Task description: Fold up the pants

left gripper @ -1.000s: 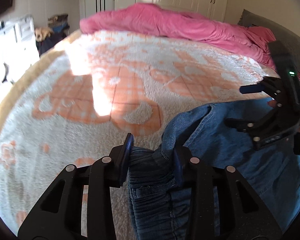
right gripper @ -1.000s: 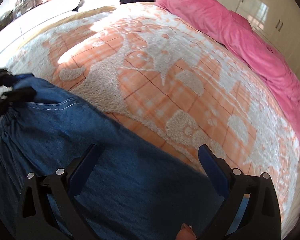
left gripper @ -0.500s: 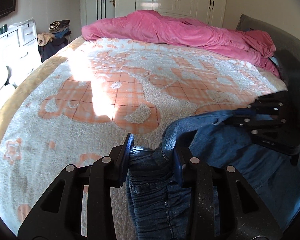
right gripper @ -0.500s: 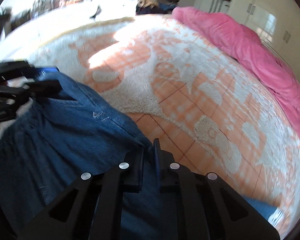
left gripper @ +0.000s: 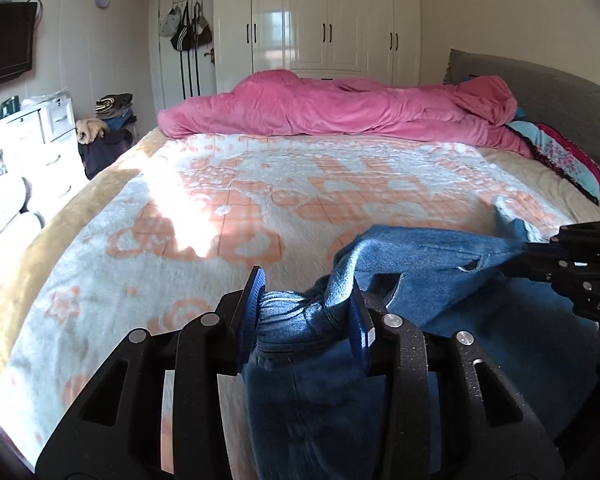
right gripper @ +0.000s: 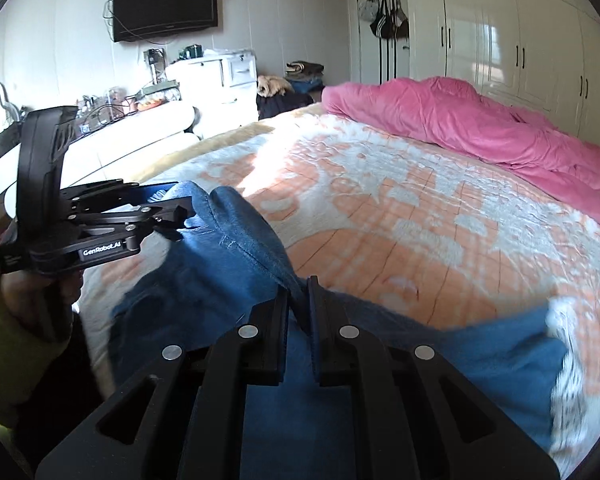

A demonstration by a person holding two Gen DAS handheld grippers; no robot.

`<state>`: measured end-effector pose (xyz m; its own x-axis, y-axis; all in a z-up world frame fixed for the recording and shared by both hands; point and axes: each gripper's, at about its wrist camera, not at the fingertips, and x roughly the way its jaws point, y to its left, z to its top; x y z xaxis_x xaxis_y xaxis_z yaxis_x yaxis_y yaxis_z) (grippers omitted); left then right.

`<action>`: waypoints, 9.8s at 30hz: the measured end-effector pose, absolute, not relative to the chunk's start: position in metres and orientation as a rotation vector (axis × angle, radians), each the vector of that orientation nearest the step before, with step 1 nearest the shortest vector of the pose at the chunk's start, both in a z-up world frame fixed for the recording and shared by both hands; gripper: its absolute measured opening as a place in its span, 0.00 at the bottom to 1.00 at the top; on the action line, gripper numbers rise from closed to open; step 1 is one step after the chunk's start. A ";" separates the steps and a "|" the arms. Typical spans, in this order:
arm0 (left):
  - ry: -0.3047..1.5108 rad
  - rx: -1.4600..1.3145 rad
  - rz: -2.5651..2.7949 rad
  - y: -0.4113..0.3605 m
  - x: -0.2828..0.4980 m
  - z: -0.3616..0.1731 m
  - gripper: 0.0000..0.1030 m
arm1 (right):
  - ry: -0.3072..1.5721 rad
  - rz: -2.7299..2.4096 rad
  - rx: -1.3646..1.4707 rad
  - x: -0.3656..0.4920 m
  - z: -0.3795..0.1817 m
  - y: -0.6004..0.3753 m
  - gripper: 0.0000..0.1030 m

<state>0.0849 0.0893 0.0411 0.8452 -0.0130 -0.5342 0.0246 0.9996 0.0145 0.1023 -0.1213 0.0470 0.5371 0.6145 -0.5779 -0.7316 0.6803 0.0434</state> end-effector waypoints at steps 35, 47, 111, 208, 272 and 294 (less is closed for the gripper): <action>0.750 -0.167 -0.078 0.115 -0.041 0.026 0.49 | 0.872 0.994 -0.244 -0.021 -0.048 -0.117 0.11; 0.845 -0.101 -0.153 0.066 0.015 -0.013 0.49 | 0.873 1.027 -0.158 -0.027 -0.025 -0.139 0.36; 0.911 -0.111 -0.558 -0.091 0.063 -0.019 0.44 | 0.821 0.414 0.044 0.120 0.034 -0.255 0.66; 0.774 0.182 -0.629 -0.079 0.001 -0.035 0.03 | 1.042 0.138 0.471 -0.043 -0.028 -0.429 0.12; 0.805 -0.262 0.015 0.122 0.020 -0.014 0.37 | 0.930 0.352 -0.100 0.007 -0.034 -0.315 0.63; 0.783 -0.144 -0.332 -0.001 0.111 0.031 0.65 | 0.836 0.245 0.188 0.077 0.007 -0.410 0.68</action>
